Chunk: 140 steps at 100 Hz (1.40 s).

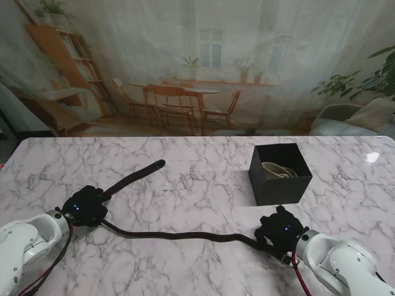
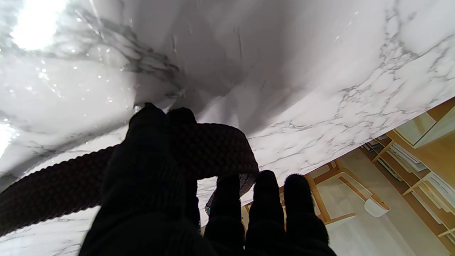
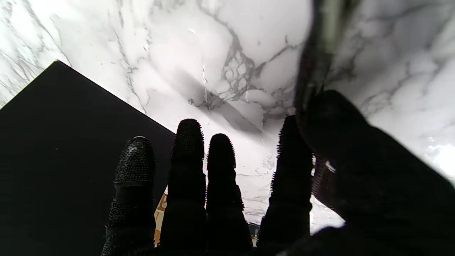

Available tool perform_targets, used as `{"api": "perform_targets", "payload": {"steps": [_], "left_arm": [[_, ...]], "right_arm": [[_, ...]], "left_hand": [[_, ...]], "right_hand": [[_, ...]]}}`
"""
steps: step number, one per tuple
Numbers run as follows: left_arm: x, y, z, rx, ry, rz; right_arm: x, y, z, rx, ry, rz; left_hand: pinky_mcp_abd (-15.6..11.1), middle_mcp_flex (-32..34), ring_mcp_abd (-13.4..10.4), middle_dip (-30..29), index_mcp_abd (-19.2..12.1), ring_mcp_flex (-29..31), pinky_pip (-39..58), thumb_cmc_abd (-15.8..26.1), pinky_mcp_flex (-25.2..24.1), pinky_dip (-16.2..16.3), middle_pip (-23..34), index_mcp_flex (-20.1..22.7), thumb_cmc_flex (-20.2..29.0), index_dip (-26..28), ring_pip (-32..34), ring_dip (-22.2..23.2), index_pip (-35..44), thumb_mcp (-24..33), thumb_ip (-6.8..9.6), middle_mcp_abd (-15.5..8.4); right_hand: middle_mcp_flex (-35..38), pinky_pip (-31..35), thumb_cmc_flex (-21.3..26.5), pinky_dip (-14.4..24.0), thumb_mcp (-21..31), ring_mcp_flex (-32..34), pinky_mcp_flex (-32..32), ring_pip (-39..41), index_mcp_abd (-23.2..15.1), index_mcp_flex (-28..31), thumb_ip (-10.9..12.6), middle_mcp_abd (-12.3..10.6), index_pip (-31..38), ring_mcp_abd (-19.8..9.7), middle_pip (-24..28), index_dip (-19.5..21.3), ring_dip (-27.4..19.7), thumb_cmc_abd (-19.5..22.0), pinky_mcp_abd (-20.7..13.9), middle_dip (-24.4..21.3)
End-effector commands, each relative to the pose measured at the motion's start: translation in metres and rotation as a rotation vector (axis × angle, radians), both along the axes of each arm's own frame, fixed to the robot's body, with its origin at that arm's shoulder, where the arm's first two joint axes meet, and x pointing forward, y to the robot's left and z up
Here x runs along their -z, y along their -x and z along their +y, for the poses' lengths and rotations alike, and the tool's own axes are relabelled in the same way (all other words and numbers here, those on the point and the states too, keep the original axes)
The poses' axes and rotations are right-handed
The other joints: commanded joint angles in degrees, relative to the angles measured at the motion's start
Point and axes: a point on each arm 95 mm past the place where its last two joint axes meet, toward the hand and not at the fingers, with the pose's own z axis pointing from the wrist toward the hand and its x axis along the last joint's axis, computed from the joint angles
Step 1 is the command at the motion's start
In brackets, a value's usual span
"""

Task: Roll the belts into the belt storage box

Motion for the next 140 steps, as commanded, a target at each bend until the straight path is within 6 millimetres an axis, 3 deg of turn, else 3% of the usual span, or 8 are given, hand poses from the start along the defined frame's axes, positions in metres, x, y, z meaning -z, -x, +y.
{"api": "perform_targets", "payload": {"steps": [1,26,57,71,96,113,131,140], "left_arm": [[0.008,0.003,0.001,-0.008,-0.013,0.031],[-0.004,-0.009,-0.011,0.036,0.036,0.003],[0.005,-0.015,-0.029,0.068,0.037,0.049],[0.011,-0.011,-0.025,0.045,0.024,0.057],[0.01,-0.006,-0.017,0.029,0.019,0.04],[0.002,-0.003,-0.012,0.026,0.035,-0.001],[-0.011,-0.001,-0.01,0.037,0.054,-0.051],[-0.017,0.0,-0.008,0.04,0.05,-0.076]], "right_arm": [[0.004,-0.001,-0.001,0.0,0.0,0.005],[-0.001,-0.015,0.004,-0.045,-0.092,-0.087],[0.012,-0.015,0.008,-0.051,-0.071,-0.065],[0.005,-0.01,0.001,-0.043,-0.085,-0.073],[-0.007,-0.004,-0.007,-0.038,-0.112,-0.127],[-0.015,-0.002,-0.015,-0.029,-0.147,-0.191],[-0.018,-0.004,-0.026,-0.003,-0.124,-0.235],[-0.017,-0.004,-0.031,0.018,-0.119,-0.262]], "left_hand": [[1.36,1.46,1.01,0.78,-1.16,0.92,1.57,1.76,-0.27,0.76,-0.37,0.81,1.89,-2.41,-0.46,0.27,-3.22,1.45,-0.36,0.56],[1.4,1.59,1.14,0.89,-1.24,0.82,1.5,1.91,-0.39,0.77,-0.36,0.59,1.84,-2.34,-0.48,0.3,-3.26,1.4,-0.4,0.73],[2.04,0.62,1.17,0.72,-1.24,0.75,1.15,2.36,-0.49,0.71,-0.93,-2.96,-0.68,-4.52,-0.79,0.08,-8.42,1.34,0.03,1.22],[2.87,-2.53,2.22,0.12,4.01,-0.18,0.34,5.38,-0.91,0.67,-2.64,-10.93,-12.49,-6.62,-1.29,-0.15,-24.21,0.34,0.27,3.51],[3.38,-7.28,2.84,-0.85,6.16,-1.09,-1.05,2.63,-1.39,0.71,-5.01,-20.29,-19.83,-12.04,-1.87,-0.24,-34.33,0.44,-0.53,4.87],[3.55,-6.61,2.95,-0.93,5.93,-0.82,-1.16,2.62,-1.32,0.8,-4.84,-19.5,-19.33,-12.55,-1.86,-0.21,-34.59,1.01,-0.48,4.66],[3.84,-4.42,2.94,-0.54,5.74,0.1,-0.89,4.33,-0.64,1.1,-3.96,-16.82,-15.91,-12.06,-1.57,-0.07,-33.08,1.66,-0.24,4.47],[4.04,-3.6,3.09,-0.37,5.71,0.45,-0.86,4.88,-0.43,1.18,-3.71,-16.02,-15.04,-11.76,-1.47,-0.03,-32.44,1.37,-0.22,4.45]], "right_hand": [[1.97,-0.64,4.25,0.16,4.86,1.77,-0.23,-1.2,-5.85,2.51,-1.26,-0.86,3.66,0.32,-0.74,-0.83,-0.55,-1.63,1.04,-0.4],[7.57,-0.03,9.69,-0.29,11.35,5.62,1.88,1.95,-10.25,10.85,-2.23,-3.79,4.17,-1.64,1.14,4.68,1.21,2.6,0.98,1.73],[6.62,0.05,7.01,-0.55,7.92,4.91,1.82,1.7,-11.11,6.19,-4.24,-3.47,3.84,-1.53,0.19,2.44,1.11,1.29,0.91,1.32],[5.04,-0.4,0.72,-0.88,5.65,3.7,1.21,0.53,-3.0,-1.48,-3.43,-2.55,-1.3,-0.88,-0.78,-8.77,0.51,1.15,1.05,0.11],[4.01,-0.66,-3.68,-0.84,5.69,3.02,1.27,-2.28,4.8,-2.7,0.34,-1.8,-10.69,-0.1,-3.39,-7.87,-1.28,4.8,0.95,-3.33],[4.36,-0.59,-6.42,-0.8,4.85,3.34,1.53,-2.99,6.88,-2.99,3.26,-1.9,-13.36,0.11,-3.2,-6.02,-1.79,6.0,1.08,-4.01],[3.89,-0.78,-7.72,-0.87,3.68,3.12,1.26,-3.41,8.51,-5.48,3.24,-1.68,-15.39,0.27,-3.27,-5.86,-2.01,5.97,1.2,-4.09],[3.97,-0.6,-11.34,-0.86,-0.19,3.6,1.61,-3.21,12.19,-5.45,3.31,-1.34,-16.85,0.47,-2.86,-5.59,-1.95,9.51,1.39,-4.02]]}}
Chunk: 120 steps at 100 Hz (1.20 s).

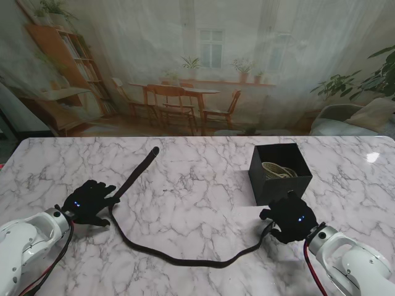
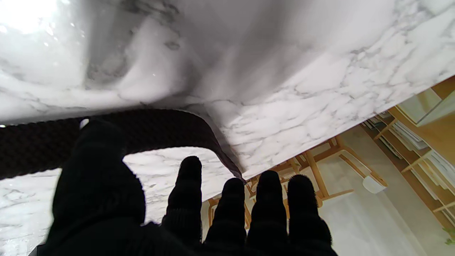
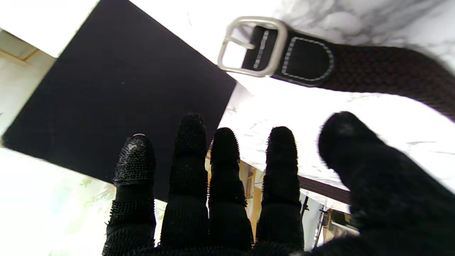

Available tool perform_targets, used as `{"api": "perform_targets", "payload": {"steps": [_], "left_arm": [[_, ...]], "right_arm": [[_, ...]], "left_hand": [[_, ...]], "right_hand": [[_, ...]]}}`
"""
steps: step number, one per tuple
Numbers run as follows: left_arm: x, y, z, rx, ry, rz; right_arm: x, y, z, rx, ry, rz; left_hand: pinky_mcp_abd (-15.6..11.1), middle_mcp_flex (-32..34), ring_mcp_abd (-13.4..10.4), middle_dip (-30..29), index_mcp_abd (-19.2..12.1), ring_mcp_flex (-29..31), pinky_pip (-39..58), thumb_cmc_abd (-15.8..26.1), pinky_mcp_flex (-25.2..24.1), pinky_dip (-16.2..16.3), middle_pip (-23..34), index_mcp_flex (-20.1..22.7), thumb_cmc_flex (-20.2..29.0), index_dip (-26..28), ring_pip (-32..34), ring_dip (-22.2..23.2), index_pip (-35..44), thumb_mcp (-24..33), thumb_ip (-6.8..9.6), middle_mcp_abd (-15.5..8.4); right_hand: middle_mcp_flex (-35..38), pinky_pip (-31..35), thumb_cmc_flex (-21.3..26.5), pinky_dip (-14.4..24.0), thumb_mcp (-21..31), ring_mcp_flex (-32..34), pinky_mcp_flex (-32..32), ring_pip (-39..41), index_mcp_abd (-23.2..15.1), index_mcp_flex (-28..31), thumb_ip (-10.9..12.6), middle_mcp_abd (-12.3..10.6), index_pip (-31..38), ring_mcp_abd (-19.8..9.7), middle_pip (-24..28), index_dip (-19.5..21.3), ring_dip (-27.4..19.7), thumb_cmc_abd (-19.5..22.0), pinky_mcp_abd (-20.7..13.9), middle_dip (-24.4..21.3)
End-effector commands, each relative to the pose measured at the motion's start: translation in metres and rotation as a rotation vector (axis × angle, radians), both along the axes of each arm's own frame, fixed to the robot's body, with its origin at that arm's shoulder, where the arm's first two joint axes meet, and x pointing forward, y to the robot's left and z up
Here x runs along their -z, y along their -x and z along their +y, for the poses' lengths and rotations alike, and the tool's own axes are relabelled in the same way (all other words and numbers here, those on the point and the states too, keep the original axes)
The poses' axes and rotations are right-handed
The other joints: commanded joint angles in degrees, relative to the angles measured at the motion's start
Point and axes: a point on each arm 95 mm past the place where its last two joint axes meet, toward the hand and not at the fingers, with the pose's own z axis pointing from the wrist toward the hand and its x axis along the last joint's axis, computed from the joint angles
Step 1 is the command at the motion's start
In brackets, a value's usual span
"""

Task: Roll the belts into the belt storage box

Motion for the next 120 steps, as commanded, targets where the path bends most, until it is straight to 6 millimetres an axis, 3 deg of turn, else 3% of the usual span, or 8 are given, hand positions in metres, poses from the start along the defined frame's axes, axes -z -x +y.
{"api": "perform_targets", "payload": {"steps": [1,12,23,61,81,89,99,120], "left_arm": [[-0.006,0.001,-0.001,0.006,-0.009,-0.015],[-0.012,0.003,0.001,0.005,-0.003,-0.051],[-0.018,0.005,0.002,0.002,0.008,-0.082],[-0.048,0.008,-0.029,0.042,0.137,-0.163],[-0.049,0.007,-0.055,0.049,0.227,-0.155],[-0.044,0.006,-0.065,0.044,0.257,-0.144],[-0.039,0.004,-0.073,0.039,0.272,-0.124],[-0.035,0.003,-0.08,0.049,0.281,-0.112]], "right_arm": [[0.004,0.001,-0.007,0.024,-0.004,-0.009],[0.006,0.003,-0.009,0.069,-0.051,-0.027],[0.005,0.007,-0.014,0.087,-0.036,0.003],[0.02,-0.006,-0.013,0.09,0.021,0.051],[0.032,-0.018,-0.005,0.061,0.008,0.05],[0.036,-0.021,-0.002,0.051,0.006,0.049],[0.039,-0.023,0.0,0.045,-0.002,0.054],[0.046,-0.025,0.002,0.055,-0.041,0.07]], "left_hand": [[1.85,1.59,1.19,0.16,-0.4,0.68,-0.6,1.5,0.19,1.14,0.77,1.28,2.12,0.17,-1.13,-0.04,1.0,0.86,-0.21,0.96],[2.51,3.1,1.4,0.54,-0.31,1.45,-0.23,3.32,0.55,1.41,1.04,2.82,3.69,0.94,-0.92,0.08,2.3,0.44,-0.29,1.07],[2.97,3.65,1.53,0.72,-0.21,1.75,-0.07,6.08,0.61,1.52,1.06,3.59,4.35,1.33,-0.86,0.13,2.86,0.65,-0.3,1.18],[4.23,4.82,1.94,1.06,0.1,1.98,-0.52,9.47,0.32,1.58,0.2,5.66,4.11,2.79,-1.32,0.14,4.17,-0.02,-0.95,1.47],[4.45,5.23,2.09,1.23,0.3,2.07,-0.74,10.02,0.27,1.63,-0.24,6.76,4.02,3.5,-1.53,0.17,4.71,-0.05,-1.04,1.58],[4.53,5.48,2.11,1.31,0.36,2.18,-0.78,10.07,0.33,1.67,-0.31,6.82,4.0,3.67,-1.56,0.19,4.73,-0.08,-1.06,1.65],[4.64,5.39,2.2,1.36,0.5,2.08,-0.92,10.14,0.36,1.67,-0.53,7.03,4.04,3.88,-1.68,0.19,4.79,-0.08,-1.06,1.78],[4.42,4.82,2.12,1.51,0.71,1.63,-1.12,10.25,0.32,1.73,-0.75,6.95,4.08,4.17,-1.72,0.28,4.7,-0.09,-1.06,1.82]], "right_hand": [[-0.98,-0.1,-3.57,-0.31,-2.51,-0.24,-0.09,-1.73,3.54,-0.92,1.52,1.01,-1.02,1.6,-0.55,0.94,-0.62,3.41,1.42,-0.05],[-0.05,0.49,-4.2,-0.27,-8.52,0.41,0.01,-0.97,6.85,1.22,1.93,1.76,-1.64,2.06,0.0,1.74,-0.16,7.26,1.95,0.22],[-2.22,-0.72,-5.62,-0.78,-11.9,-1.62,-1.6,-2.69,6.16,-0.76,1.91,1.95,-3.59,2.2,-1.51,2.02,-0.92,5.07,2.24,-0.28],[-7.05,-2.77,-5.91,-1.19,-10.1,-4.01,-2.68,-7.64,5.13,-2.44,1.75,3.29,-4.59,2.92,-4.26,3.49,-4.35,0.09,2.31,-2.38],[-4.37,-2.35,-3.54,-1.5,-5.69,-2.75,-1.38,-7.54,1.11,2.42,1.33,-0.39,2.08,2.27,-3.17,7.95,-5.4,-2.26,2.03,-4.28],[0.47,-1.87,-1.4,-2.07,-2.49,-0.96,-0.37,-7.18,-1.59,5.94,-0.7,-2.92,6.78,1.18,-1.76,10.04,-5.72,-3.74,1.62,-4.15],[14.12,-0.89,2.81,-3.31,-1.1,4.38,1.54,-5.54,-4.94,7.11,-5.69,-6.55,16.95,-1.47,2.91,3.99,-4.96,-6.08,1.5,-0.17],[31.31,0.77,6.6,-3.89,1.49,14.25,4.85,-0.94,-3.12,11.7,-6.34,-8.19,21.68,-5.14,11.85,-4.44,-1.6,-6.2,1.94,6.13]]}}
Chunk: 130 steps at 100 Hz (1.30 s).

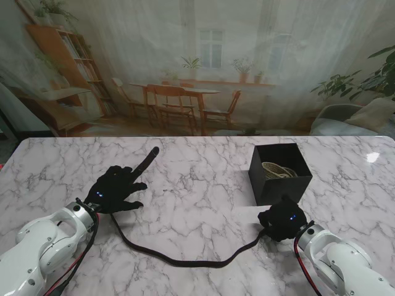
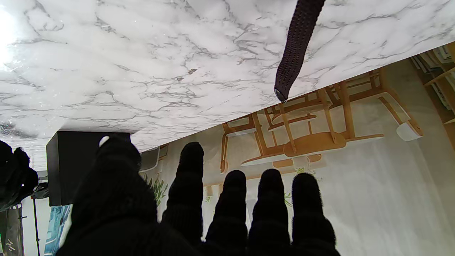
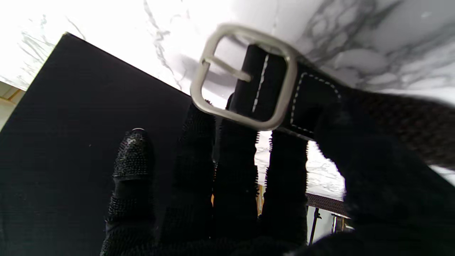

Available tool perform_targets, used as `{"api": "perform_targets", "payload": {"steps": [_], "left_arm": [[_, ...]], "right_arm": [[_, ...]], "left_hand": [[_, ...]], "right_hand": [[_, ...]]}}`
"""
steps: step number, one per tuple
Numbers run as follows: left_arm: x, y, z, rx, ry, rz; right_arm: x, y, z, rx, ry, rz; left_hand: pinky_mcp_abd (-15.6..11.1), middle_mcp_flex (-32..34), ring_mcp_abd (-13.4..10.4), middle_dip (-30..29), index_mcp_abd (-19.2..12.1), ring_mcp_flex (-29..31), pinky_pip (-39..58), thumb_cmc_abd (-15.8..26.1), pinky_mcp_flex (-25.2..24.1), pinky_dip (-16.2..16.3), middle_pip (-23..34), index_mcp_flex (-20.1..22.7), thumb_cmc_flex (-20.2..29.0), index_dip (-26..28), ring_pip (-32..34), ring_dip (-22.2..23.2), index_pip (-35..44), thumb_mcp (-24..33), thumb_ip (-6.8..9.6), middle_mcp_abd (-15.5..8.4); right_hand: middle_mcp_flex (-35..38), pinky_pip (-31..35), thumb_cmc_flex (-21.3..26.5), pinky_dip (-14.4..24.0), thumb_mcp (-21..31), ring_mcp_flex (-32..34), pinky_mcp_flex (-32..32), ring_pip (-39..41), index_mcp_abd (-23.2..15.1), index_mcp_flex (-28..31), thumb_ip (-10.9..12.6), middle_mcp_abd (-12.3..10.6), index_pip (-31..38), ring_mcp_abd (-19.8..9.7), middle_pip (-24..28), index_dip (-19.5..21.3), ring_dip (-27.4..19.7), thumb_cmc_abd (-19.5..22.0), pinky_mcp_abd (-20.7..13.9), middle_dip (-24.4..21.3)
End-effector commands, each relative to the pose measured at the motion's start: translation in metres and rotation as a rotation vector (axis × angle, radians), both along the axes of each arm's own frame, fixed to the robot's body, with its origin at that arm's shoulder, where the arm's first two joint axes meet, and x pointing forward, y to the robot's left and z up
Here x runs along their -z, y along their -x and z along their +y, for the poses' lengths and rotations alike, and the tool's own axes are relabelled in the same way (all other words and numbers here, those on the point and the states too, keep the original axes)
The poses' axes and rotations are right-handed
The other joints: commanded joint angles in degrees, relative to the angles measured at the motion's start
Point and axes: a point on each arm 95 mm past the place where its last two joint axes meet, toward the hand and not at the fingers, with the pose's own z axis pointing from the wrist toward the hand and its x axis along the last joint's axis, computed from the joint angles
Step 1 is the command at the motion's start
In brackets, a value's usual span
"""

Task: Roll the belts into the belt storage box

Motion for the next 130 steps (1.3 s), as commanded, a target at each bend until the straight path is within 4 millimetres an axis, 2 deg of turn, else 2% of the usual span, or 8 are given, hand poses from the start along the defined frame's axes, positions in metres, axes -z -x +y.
{"api": "perform_targets", "payload": {"steps": [1,16,24,46,65,98,108,130], "left_arm": [[0.004,0.0,-0.001,-0.002,-0.005,0.015],[0.005,0.001,0.001,-0.011,-0.002,0.014],[0.005,0.002,0.001,-0.012,0.002,0.008],[0.003,0.003,0.002,-0.007,0.009,-0.005],[0.003,0.002,0.002,-0.006,0.01,-0.008],[0.002,0.002,0.003,0.002,0.022,-0.015],[0.002,0.003,0.002,0.004,0.024,-0.016],[0.001,0.002,0.002,0.005,0.029,-0.018]], "right_arm": [[0.004,0.0,0.0,0.006,0.011,-0.003],[0.006,-0.001,0.0,0.017,-0.01,-0.008],[0.007,-0.002,0.001,0.028,-0.026,0.004],[0.013,-0.001,0.01,0.081,-0.136,0.034],[0.016,0.001,0.014,0.114,-0.194,0.06],[0.016,0.006,0.018,0.13,-0.249,0.097],[0.014,0.009,0.019,0.13,-0.23,0.108],[0.007,0.012,0.017,0.095,-0.194,0.078]], "left_hand": [[1.54,0.54,1.19,0.95,0.76,0.81,-1.12,2.31,-0.31,1.06,-1.44,1.22,1.12,0.52,-1.72,0.15,0.48,0.18,-1.06,1.14],[1.39,0.27,1.19,1.02,0.92,0.44,-1.26,2.42,-0.42,1.11,-1.48,1.06,1.27,0.64,-1.74,0.17,0.38,0.23,-1.03,1.28],[1.36,0.19,1.28,1.05,0.99,0.36,-1.28,2.44,-0.44,1.16,-1.47,0.89,1.31,0.67,-1.7,0.19,0.29,0.22,-1.03,1.26],[1.16,0.1,1.3,1.12,1.18,0.04,-1.37,2.44,-0.53,1.24,-1.43,0.59,1.62,0.72,-1.68,0.19,0.1,0.24,-1.0,1.31],[1.13,0.14,1.34,1.15,1.24,-0.02,-1.44,2.38,-0.56,1.27,-1.37,0.27,2.11,0.7,-1.64,0.18,-0.1,0.32,-0.97,1.26],[1.14,0.45,1.27,1.28,1.3,0.01,-1.5,2.35,-0.58,1.28,-1.11,0.14,2.78,0.68,-1.55,0.18,-0.18,0.27,-0.95,1.17],[1.13,0.62,1.28,1.32,1.22,0.05,-1.5,2.39,-0.55,1.28,-1.03,0.28,2.89,0.71,-1.53,0.17,-0.1,0.27,-0.94,1.11],[1.23,0.66,1.31,1.31,1.28,0.09,-1.58,2.64,-0.59,1.24,-1.07,0.4,2.69,0.74,-1.54,0.15,-0.02,0.13,-0.98,1.21]], "right_hand": [[5.21,1.53,2.88,-0.77,2.58,3.36,1.13,3.41,1.33,1.24,-1.67,-1.94,1.0,-1.45,4.05,-3.43,1.81,-2.01,1.84,2.01],[14.04,3.98,4.47,-0.88,6.02,10.11,4.95,8.31,6.96,-1.07,-0.78,-3.36,-7.16,-3.47,8.66,-11.71,5.15,-1.55,1.31,3.34],[14.89,5.81,2.73,-0.89,9.36,14.44,7.33,11.96,10.01,-5.91,6.2,-2.38,-20.43,-3.26,14.67,-10.24,6.95,0.29,1.04,5.07],[15.08,10.34,8.02,-1.04,10.74,19.03,14.46,26.16,2.87,-20.56,7.51,1.89,-16.59,2.55,23.39,-7.91,9.21,1.77,1.84,3.47],[15.13,11.99,11.0,-2.06,9.7,18.91,18.14,31.94,-3.42,-21.85,7.39,4.27,-14.28,5.76,22.46,-6.91,7.53,5.19,4.15,1.33],[14.83,12.15,10.87,-3.09,6.43,18.31,17.21,28.2,5.91,-28.24,8.24,4.35,-15.76,9.07,9.09,-8.76,3.3,7.77,7.02,-5.25],[8.86,12.38,1.3,-2.06,1.95,18.21,15.5,26.31,13.68,-26.56,7.71,3.09,-16.76,8.32,11.02,-9.84,4.72,7.87,6.78,2.4],[3.24,11.58,-3.99,-0.44,-6.59,15.81,9.79,18.08,14.65,-24.64,7.83,3.98,-18.73,8.19,10.26,-10.83,6.16,12.32,4.24,4.12]]}}
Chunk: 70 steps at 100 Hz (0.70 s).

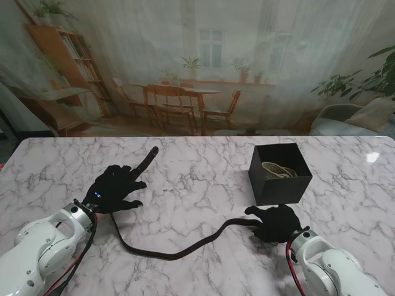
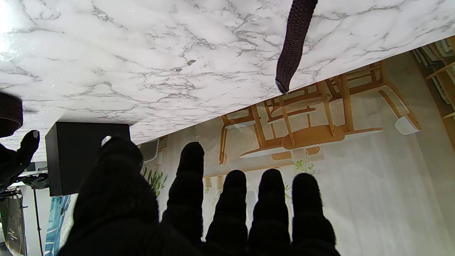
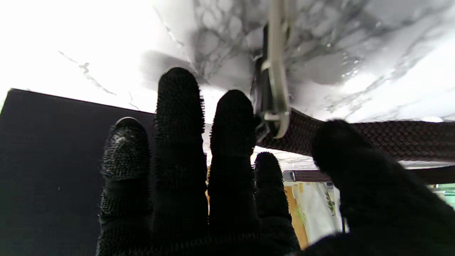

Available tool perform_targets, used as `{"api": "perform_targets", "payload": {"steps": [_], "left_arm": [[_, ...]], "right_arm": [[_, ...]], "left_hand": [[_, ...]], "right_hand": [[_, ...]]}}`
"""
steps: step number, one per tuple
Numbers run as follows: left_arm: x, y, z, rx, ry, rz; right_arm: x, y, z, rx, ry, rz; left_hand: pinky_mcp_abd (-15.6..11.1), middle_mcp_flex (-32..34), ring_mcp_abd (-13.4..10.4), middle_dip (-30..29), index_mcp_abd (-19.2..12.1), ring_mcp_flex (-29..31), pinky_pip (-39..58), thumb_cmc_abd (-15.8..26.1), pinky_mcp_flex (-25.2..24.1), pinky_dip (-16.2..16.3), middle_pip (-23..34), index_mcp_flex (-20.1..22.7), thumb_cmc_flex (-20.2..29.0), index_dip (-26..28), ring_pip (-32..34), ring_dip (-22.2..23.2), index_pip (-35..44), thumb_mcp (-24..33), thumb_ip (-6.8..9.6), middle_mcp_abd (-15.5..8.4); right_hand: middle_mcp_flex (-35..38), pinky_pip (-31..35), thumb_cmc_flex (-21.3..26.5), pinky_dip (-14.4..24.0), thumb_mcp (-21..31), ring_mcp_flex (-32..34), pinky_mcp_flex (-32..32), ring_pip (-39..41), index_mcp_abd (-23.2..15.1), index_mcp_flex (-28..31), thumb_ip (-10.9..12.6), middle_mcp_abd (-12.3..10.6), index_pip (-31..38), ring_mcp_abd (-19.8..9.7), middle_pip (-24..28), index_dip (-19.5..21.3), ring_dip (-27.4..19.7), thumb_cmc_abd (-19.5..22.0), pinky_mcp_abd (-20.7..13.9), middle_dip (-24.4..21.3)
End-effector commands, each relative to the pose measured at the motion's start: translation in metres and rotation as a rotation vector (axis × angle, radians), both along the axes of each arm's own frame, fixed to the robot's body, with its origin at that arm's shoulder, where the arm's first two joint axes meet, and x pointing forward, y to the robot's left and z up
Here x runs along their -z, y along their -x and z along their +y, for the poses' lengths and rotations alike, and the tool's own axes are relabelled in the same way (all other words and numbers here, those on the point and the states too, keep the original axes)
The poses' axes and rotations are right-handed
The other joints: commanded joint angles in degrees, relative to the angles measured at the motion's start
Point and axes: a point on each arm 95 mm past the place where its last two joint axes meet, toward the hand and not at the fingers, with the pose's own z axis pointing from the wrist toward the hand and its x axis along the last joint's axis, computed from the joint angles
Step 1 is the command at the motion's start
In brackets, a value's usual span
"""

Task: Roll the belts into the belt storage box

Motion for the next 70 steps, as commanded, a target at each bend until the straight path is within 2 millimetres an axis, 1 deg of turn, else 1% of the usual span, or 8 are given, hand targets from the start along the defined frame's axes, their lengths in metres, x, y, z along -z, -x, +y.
{"api": "perform_targets", "payload": {"steps": [1,26,41,51,52,61,63,70], "left_arm": [[0.001,0.0,-0.002,0.001,-0.001,0.01],[-0.001,0.001,-0.004,0.001,0.009,0.007],[0.002,0.003,-0.006,-0.009,0.031,0.008],[0.005,0.004,-0.007,-0.013,0.036,0.013],[0.005,0.004,-0.008,-0.013,0.036,0.014],[0.007,0.004,-0.008,-0.015,0.04,0.017],[0.007,0.004,-0.009,-0.016,0.042,0.018],[0.008,0.004,-0.009,-0.017,0.046,0.019]], "right_arm": [[-0.002,0.002,-0.001,-0.022,0.03,-0.028],[-0.026,0.005,-0.017,-0.058,0.09,-0.155],[-0.038,0.009,-0.031,-0.07,0.153,-0.221],[-0.043,0.01,-0.045,-0.096,0.227,-0.264],[-0.043,0.01,-0.046,-0.1,0.239,-0.269],[-0.043,0.01,-0.059,-0.132,0.334,-0.309],[-0.043,0.009,-0.061,-0.137,0.351,-0.314],[-0.039,0.008,-0.068,-0.157,0.39,-0.316]], "left_hand": [[1.23,0.66,1.0,0.68,1.11,0.09,-1.57,2.56,-0.59,1.12,-1.03,0.39,1.99,0.67,-1.53,0.15,-0.02,0.25,-0.98,1.13],[1.39,0.89,1.02,0.66,1.1,0.18,-1.65,2.87,-0.69,1.13,-1.15,0.69,1.53,0.74,-1.61,0.11,0.09,0.23,-1.01,1.17],[1.5,1.22,1.15,0.71,1.1,0.29,-1.71,3.15,-0.65,1.16,-1.16,0.88,1.42,0.78,-1.65,0.13,0.13,0.26,-1.05,1.11],[1.6,1.37,1.18,0.74,1.09,0.35,-1.74,3.22,-0.63,1.19,-1.15,0.91,1.4,0.79,-1.66,0.14,0.12,0.26,-1.06,1.08],[1.59,1.34,1.17,0.74,1.13,0.32,-1.76,3.26,-0.65,1.19,-1.17,0.89,1.43,0.79,-1.67,0.14,0.11,0.28,-1.05,1.11],[1.58,1.35,1.13,0.75,1.03,0.31,-1.78,3.3,-0.65,1.21,-1.2,0.83,1.48,0.79,-1.7,0.15,0.07,0.29,-1.05,1.05],[1.6,1.38,1.12,0.76,1.11,0.35,-1.78,3.33,-0.63,1.22,-1.19,0.84,1.51,0.79,-1.68,0.16,0.07,0.29,-1.06,1.12],[1.62,1.38,1.12,0.78,1.16,0.32,-1.83,3.41,-0.69,1.23,-1.2,0.75,1.57,0.78,-1.68,0.17,0.03,0.29,-1.06,1.09]], "right_hand": [[-1.31,0.24,-2.45,1.16,-1.9,-0.24,-1.67,-2.39,1.68,1.0,1.2,0.21,-1.25,0.67,-0.43,-1.57,1.34,2.17,0.04,0.18],[-3.45,-1.24,-3.3,1.29,-3.99,-2.77,-3.82,-5.07,0.43,4.71,1.43,0.52,-1.59,0.3,-3.5,-1.61,1.67,3.61,-0.28,-1.23],[-4.92,-2.68,-3.27,1.29,-4.95,-4.42,-5.07,-7.6,-2.18,6.7,1.65,0.26,-1.79,-0.5,-6.59,-1.38,1.38,3.87,-0.13,-2.62],[-9.6,-5.39,-1.95,1.1,-4.57,-7.83,-7.6,-11.61,-7.2,5.85,1.67,-0.52,-2.23,-2.03,-11.07,-1.05,0.54,3.48,-0.07,-4.17],[-11.17,-6.09,-1.74,1.14,-4.12,-8.81,-8.12,-12.78,-8.86,5.05,1.58,-0.98,-2.42,-2.43,-12.44,-1.01,0.28,3.24,-0.04,-4.67],[-16.63,-7.58,-0.4,1.29,-2.27,-11.27,-9.55,-15.02,-13.63,1.29,1.43,-1.52,-3.45,-4.17,-15.9,-1.21,-0.22,2.22,-0.23,-6.11],[-18.24,-8.02,0.55,1.44,-0.55,-11.69,-9.65,-15.62,-16.33,-1.2,1.09,-1.93,-3.86,-5.02,-16.77,-1.45,-0.38,1.68,-0.79,-6.91],[-21.89,-9.11,3.16,1.39,4.03,-12.94,-10.28,-16.94,-21.02,-5.18,0.45,-2.72,-4.81,-6.37,-17.95,-2.26,-0.92,-0.02,-1.63,-8.37]]}}
